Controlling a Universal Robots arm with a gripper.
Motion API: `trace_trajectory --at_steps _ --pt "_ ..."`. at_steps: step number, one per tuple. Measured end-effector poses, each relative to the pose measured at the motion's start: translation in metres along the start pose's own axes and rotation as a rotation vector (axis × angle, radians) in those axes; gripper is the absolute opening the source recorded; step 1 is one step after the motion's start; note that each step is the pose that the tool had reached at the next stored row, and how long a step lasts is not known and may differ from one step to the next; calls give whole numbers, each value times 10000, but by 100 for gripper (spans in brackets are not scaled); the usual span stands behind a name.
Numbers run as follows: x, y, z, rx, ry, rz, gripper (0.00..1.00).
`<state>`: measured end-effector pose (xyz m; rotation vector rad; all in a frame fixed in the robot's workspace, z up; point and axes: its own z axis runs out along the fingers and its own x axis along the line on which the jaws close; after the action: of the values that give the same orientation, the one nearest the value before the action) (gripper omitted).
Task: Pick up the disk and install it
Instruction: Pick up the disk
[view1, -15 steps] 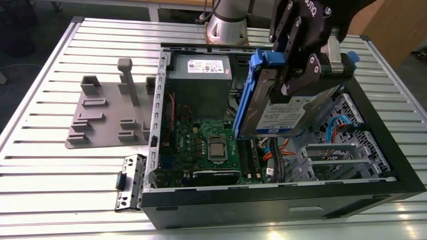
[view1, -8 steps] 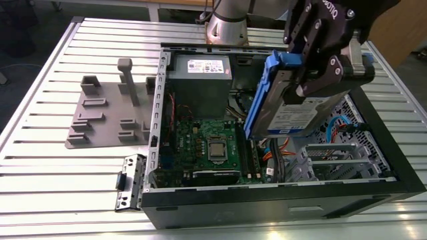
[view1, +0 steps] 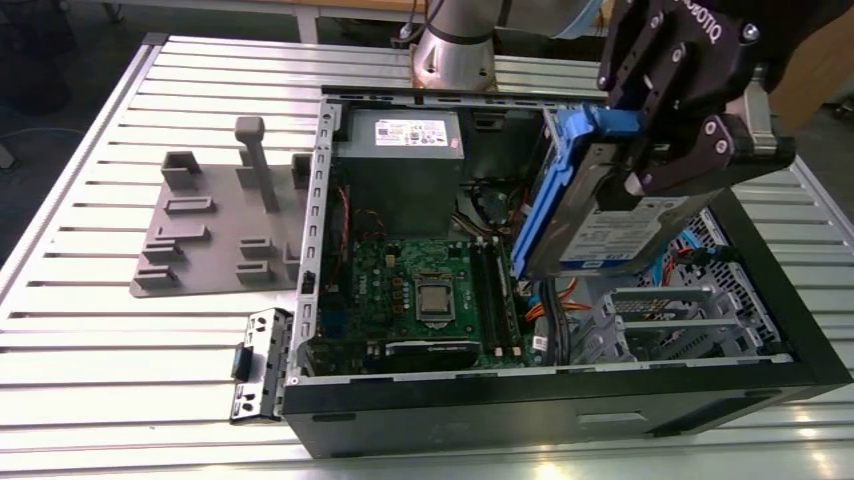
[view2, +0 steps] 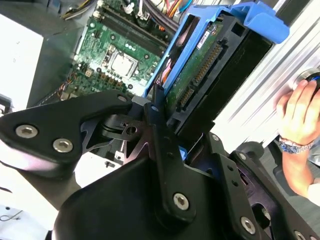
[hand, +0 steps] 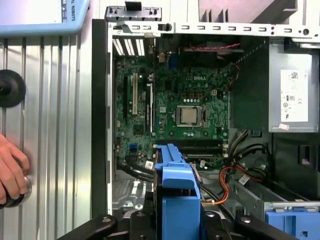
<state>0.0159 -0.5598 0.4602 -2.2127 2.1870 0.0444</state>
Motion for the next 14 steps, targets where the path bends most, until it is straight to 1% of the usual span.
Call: trace_trajectory --at_steps 14 --pt "25 -326 5 -9 -1 61 36"
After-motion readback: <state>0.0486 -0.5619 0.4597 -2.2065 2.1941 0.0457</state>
